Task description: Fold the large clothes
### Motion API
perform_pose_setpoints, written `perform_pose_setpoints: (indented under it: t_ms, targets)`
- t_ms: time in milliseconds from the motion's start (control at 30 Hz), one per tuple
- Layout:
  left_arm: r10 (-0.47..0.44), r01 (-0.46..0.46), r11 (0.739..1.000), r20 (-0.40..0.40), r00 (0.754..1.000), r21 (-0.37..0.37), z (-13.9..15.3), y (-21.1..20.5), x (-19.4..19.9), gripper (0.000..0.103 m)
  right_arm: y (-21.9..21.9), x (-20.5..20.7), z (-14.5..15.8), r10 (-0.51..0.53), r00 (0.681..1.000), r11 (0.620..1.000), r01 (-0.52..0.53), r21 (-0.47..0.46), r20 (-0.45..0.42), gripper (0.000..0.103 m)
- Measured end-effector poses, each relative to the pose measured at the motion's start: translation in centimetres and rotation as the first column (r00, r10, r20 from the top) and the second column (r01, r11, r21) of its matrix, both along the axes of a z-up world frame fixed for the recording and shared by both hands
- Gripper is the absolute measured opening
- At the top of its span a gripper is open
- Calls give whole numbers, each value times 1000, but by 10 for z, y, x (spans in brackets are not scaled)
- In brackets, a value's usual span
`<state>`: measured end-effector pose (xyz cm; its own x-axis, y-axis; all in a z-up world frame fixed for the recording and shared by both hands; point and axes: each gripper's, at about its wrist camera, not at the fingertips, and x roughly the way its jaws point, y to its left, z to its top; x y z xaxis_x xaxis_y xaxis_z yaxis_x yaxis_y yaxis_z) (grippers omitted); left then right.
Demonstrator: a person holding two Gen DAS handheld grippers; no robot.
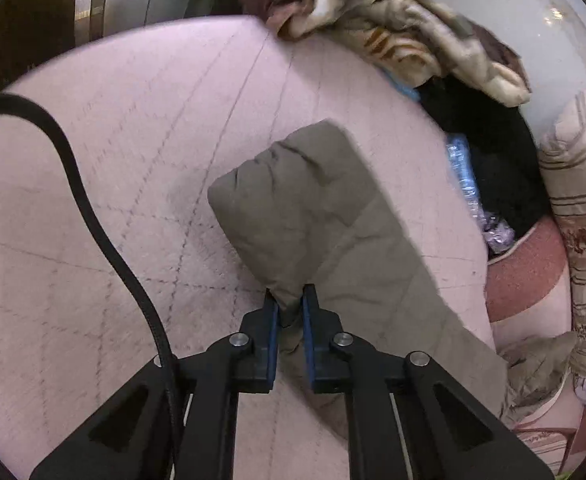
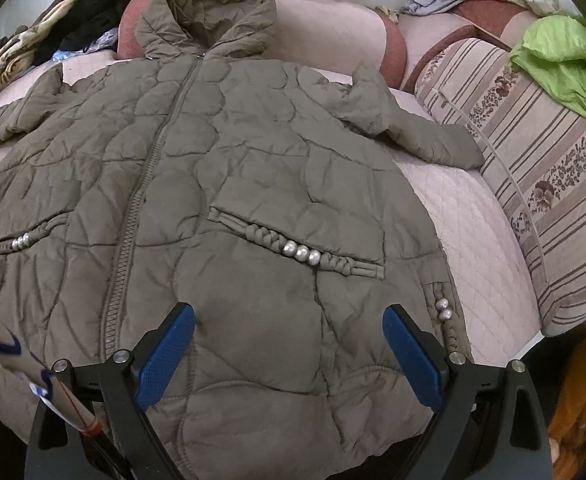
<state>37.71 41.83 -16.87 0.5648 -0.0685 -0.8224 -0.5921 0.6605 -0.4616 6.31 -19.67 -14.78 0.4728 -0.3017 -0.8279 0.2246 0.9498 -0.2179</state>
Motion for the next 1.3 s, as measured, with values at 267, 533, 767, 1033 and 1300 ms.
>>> perform_pose_setpoints:
  t_ms: [267, 533, 767, 1033, 1300]
  targets:
    - [-273, 245, 958, 198, 942, 151, 137, -118, -29, 8, -7, -16, 8, 20, 998, 998, -23, 63, 60, 96]
    - [-629, 592, 777, 295, 719, 214, 193, -343, -62, 8, -27, -43, 15, -5, 992, 989, -13, 148, 123, 96]
    - [-758, 726, 651, 134, 638, 222, 125, -485, -89, 27, -66, -65, 15, -75, 986, 977, 43, 210, 146, 96]
    - [-781, 730, 599, 42, 623, 329, 104, -490, -158, 46, -103, -50, 28, -80, 979, 950, 18, 311, 187, 96]
    - [-655, 597, 615, -87, 750, 515, 87, -438, -242, 53, -111, 62, 26, -85, 983, 861, -10, 509, 164, 96]
